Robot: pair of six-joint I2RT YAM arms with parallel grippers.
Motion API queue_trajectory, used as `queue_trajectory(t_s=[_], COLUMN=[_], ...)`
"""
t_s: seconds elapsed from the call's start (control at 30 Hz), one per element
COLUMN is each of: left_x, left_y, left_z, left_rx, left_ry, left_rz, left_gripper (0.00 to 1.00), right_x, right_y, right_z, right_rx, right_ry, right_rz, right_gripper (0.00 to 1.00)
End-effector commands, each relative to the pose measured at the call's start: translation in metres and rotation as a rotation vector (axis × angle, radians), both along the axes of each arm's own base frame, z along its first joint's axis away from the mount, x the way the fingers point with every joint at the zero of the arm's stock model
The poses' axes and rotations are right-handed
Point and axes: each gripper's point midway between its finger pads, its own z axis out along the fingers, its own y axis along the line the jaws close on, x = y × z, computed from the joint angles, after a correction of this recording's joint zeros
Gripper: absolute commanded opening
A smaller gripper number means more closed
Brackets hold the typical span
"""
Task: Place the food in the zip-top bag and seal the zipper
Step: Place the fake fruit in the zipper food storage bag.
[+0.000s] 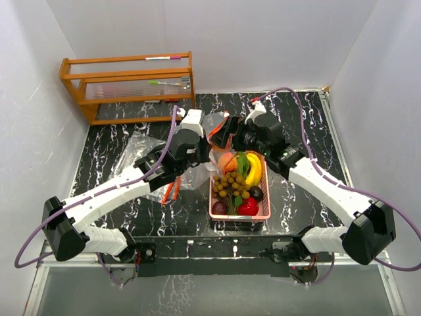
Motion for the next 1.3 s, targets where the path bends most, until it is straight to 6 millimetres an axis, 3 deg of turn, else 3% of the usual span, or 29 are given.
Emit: queue_trajectory(t_s=[0.0,0.13,0.23,0.37,0.6,0.77,0.83,1.07,1.27], left_x=[-0.001,0.000,0.000,0.003,0.009,0.014,0.016,0.026,0.049], left_y=[0.008,0.009,0.009,0.015,0.027,0.030,0.030,0.046,0.085], left_z=[0.005,0.004,0.003,-0.004,-0.008,-0.015,-0.015,-0.026,-0.041], left_rx=[-0.015,-0.019,-0.020,-0.005,0.025,0.050,0.047,0.089,0.154], left_ry=[-0.015,-0.015,-0.014,-0.012,-0.023,-0.022,-0.023,-0.015,0.023], left_rz=[0.017,0.023,0.022,0.042,0.070,0.077,0.079,0.122,0.238], left_gripper=[0.00,0.00,0.00,0.00,0.00,0.00,0.00,0.00,0.00], right_x=[0.000,-0.001,-0.006,0.002,0.005,0.001,0.000,-0.016,-0.026], right_y=[0.012,0.014,0.018,0.008,-0.008,-0.004,-0.001,-0.002,-0.027], right_z=[0.048,0.026,0.024,0.018,0.000,-0.005,0.002,0.055,0.090], right_rx=[0.032,-0.008,0.007,-0.155,-0.264,-0.260,-0.232,-0.141,-0.144], right_ry=[-0.122,-0.076,-0.076,-0.056,-0.011,0.003,-0.025,-0.152,-0.244], right_rz=[0.055,0.074,0.102,0.006,-0.048,-0.020,-0.009,0.042,-0.021], right_gripper=[0.98,0.98,0.98,0.98,0.98,0.98,0.98,0.98,0.98])
